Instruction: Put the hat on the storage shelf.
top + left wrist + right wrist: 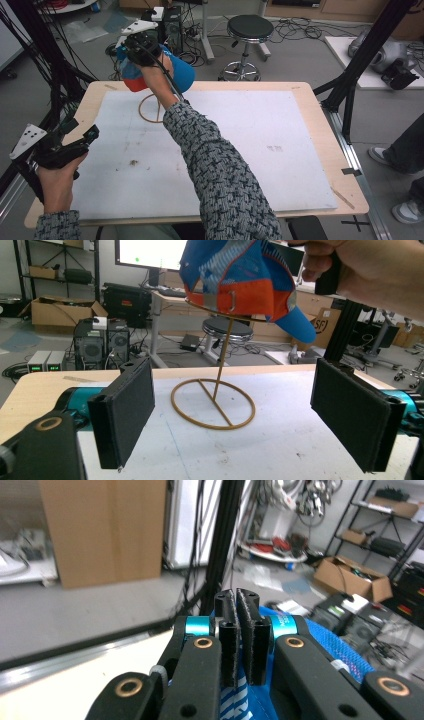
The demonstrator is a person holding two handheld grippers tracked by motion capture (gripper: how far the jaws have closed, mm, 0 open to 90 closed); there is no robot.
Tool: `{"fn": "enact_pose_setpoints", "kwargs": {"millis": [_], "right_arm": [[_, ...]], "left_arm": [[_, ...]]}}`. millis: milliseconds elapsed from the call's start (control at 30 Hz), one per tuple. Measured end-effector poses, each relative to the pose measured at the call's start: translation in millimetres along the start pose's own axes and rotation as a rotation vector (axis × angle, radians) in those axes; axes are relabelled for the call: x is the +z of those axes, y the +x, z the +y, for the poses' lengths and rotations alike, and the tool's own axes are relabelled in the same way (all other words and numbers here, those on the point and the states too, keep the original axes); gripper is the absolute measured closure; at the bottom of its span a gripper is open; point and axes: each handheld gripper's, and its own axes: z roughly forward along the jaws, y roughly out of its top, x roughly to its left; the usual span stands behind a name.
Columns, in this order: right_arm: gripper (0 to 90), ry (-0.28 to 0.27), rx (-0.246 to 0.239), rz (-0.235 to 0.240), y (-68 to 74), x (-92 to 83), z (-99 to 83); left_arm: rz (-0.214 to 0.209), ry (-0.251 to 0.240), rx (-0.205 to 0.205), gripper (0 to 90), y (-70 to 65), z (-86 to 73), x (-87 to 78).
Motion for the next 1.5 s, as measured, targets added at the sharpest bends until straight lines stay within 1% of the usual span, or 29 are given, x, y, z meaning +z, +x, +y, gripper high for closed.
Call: {"fn": "enact_pose_setpoints", "kwargs": {"millis": [67, 167, 367, 467, 567, 700, 933, 967, 1100, 1300, 1367, 1467, 1500], "right_arm": [[87.5, 0.020, -0.003, 0.009, 1.6, 3.7, -2.4], [87.3, 0.033, -0.011, -0.001, 5.0, 6.9, -3.8], [87.0, 0.054, -0.032, -0.004, 8.8, 13.7, -6.9], [86.7, 0.075, -0.040, -0.019, 9.6, 16.2, -8.9], [85.5, 0.081, -0.056, -0.027, 10.7, 17.5, -9.4], [84.9, 0.087, -0.069, -0.027, 12.1, 18.3, -9.6], [76.5, 0.087, -0.080, -0.041, 12.7, 17.1, -9.4], [75.1, 0.086, -0.073, -0.042, 12.3, 16.4, -9.3], [74.0, 0.077, -0.077, -0.051, 9.3, 12.4, -8.4], [70.4, 0.054, -0.052, -0.074, -2.4, -0.2, -8.6], [67.7, 0.044, -0.045, -0.083, -8.4, -6.4, -8.9], [65.9, 0.013, -0.013, -0.093, -19.9, -18.9, -10.1], [65.6, 0.007, -0.011, -0.099, -22.5, -22.0, -10.4]], "left_arm": [[-0.002, 0.001, 0.001, 17.9, -0.9, 0.1, 0.4], [-0.007, 0.002, 0.003, 17.9, -1.6, 0.1, 1.0], [-0.006, 0.001, 0.002, 17.9, -1.1, -0.2, 1.1], [-0.007, 0.001, 0.001, 17.9, -0.9, -0.2, 1.1], [-0.007, 0.001, 0.002, 17.9, -1.2, -0.2, 1.4], [-0.010, 0.004, 0.003, 17.9, -1.9, -0.3, 2.0], [-0.004, -0.002, -0.001, 17.9, -0.4, 0.1, 0.3], [-0.003, -0.002, -0.001, 17.9, 0.3, 0.3, -0.3], [0.000, -0.005, -0.002, 17.9, 1.5, 0.5, -1.3], [0.002, -0.003, -0.004, 17.9, 1.7, 0.2, -1.5], [0.000, -0.001, -0.004, 17.9, 1.5, -0.1, -1.0], [-0.001, 0.000, -0.003, 17.9, 1.3, -0.3, -0.6], [0.001, -0.001, -0.003, 17.9, 1.4, -0.2, -0.6]]}}
